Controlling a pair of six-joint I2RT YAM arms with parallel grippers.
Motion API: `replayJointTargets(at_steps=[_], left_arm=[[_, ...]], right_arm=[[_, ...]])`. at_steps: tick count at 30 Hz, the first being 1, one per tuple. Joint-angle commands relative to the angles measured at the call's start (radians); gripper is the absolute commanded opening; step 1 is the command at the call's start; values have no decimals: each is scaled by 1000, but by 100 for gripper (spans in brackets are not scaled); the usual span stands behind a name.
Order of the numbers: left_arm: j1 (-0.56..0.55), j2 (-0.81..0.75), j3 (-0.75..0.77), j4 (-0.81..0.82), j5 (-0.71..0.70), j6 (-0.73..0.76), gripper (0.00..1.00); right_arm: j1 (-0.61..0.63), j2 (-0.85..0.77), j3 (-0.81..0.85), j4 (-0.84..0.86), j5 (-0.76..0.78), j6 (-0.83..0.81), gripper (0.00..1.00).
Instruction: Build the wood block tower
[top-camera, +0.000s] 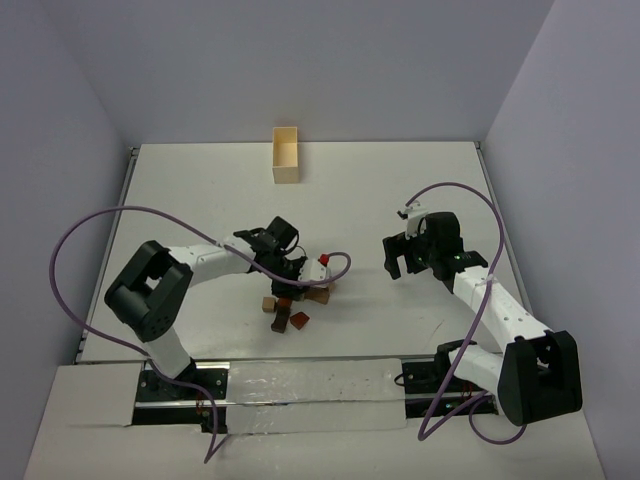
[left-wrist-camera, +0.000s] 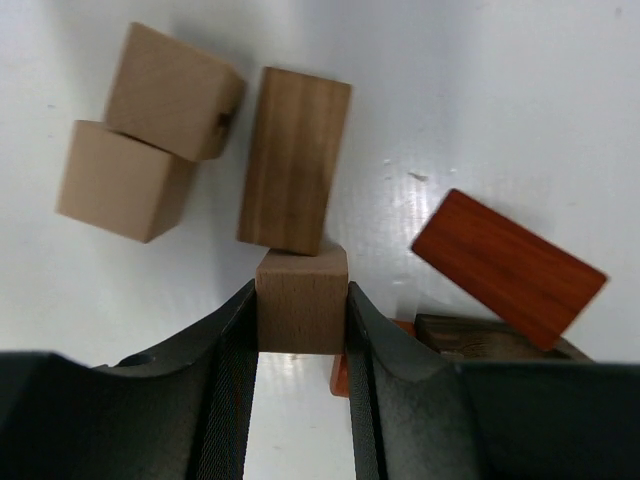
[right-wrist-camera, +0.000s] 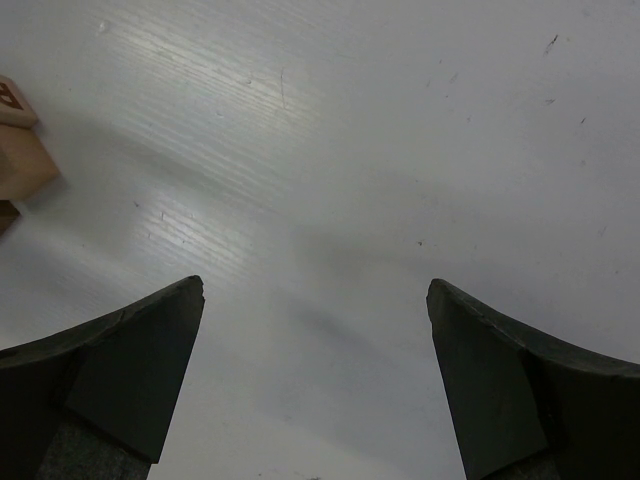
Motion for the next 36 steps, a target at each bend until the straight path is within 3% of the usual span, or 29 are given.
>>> replayJointTargets(at_steps=[1,10,26,30,36], left_arm=[[-6,-41,-3,39,-1,-57,4],[84,68,251,-33,5,-106,4],[127,258,359,-18,-67,-65,9],[127,268,361,-13,-67,-56,13],[135,254,360,-43,-13,-2,28]], right_arm=[[7,-19,47,-1,-11,-3,100],[7,-17,47,-1,-8,-3,100],[5,-11,47,1,-3,-6,100],[7,-7,49,1,-3,-6,100],[5,-6,47,0,-2,-6,100]])
